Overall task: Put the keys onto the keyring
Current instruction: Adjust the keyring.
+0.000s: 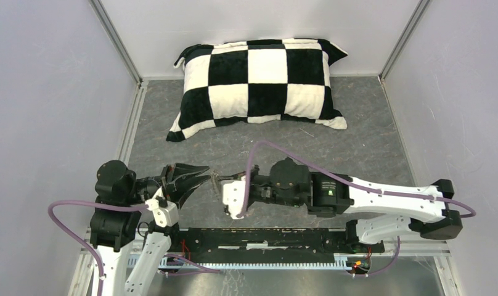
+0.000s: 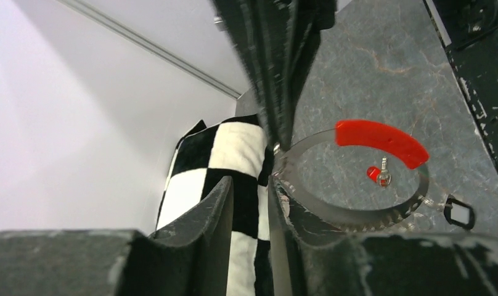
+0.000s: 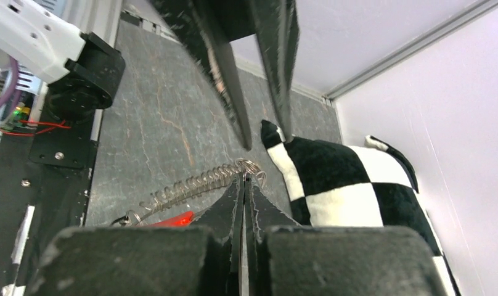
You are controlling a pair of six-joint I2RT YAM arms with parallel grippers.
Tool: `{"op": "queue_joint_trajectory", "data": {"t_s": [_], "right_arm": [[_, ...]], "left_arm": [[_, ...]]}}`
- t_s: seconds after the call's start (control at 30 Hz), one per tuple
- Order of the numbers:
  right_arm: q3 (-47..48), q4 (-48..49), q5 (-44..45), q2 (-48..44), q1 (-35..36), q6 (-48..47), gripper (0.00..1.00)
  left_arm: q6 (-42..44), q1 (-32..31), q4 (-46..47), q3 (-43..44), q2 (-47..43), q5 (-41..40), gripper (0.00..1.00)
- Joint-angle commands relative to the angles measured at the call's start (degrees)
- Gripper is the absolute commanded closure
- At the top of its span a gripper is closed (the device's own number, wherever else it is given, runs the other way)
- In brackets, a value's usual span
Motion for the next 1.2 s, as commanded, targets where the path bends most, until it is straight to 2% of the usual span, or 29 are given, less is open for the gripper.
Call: {"op": "queue_joint_trajectory", "data": {"t_s": [0.0,0.13,0.27,0.7,0.97,1.17], "right_arm": [[-6.8,14.4,-4.2,-7.0,0.1,1.7,1.00],[-11.4,20.9,-6.9,-9.6,-0.2,3.6,1.00],[-13.7,24.8,-10.5,-10.2,-1.0,5.6,1.00],[-13.6,28.4,-12.2,-8.2,-1.0,6.5,1.00],[-13.2,30.2,-13.7,-6.8,-1.1,6.9,1.00],[-14.4,32.4,-14.0,-7.1,-1.1,7.6,1.00]], "left_arm": [[-16.0,0.0,8.0,1.4,-0.5,1.8,0.65],[-23.6,0.0,9.9,1.2,-0.7,3.5,0.65],[-27.4,0.0,10.0,1.1,-0.7,6.4,0.65],[-33.1,0.0,10.0,2.6,0.4,11.8,0.66],[-32.5,0.0,10.0,3.3,1.4,11.7,0.66],[-32.2,0.0,10.1,2.9,1.5,10.4,0.79]]}}
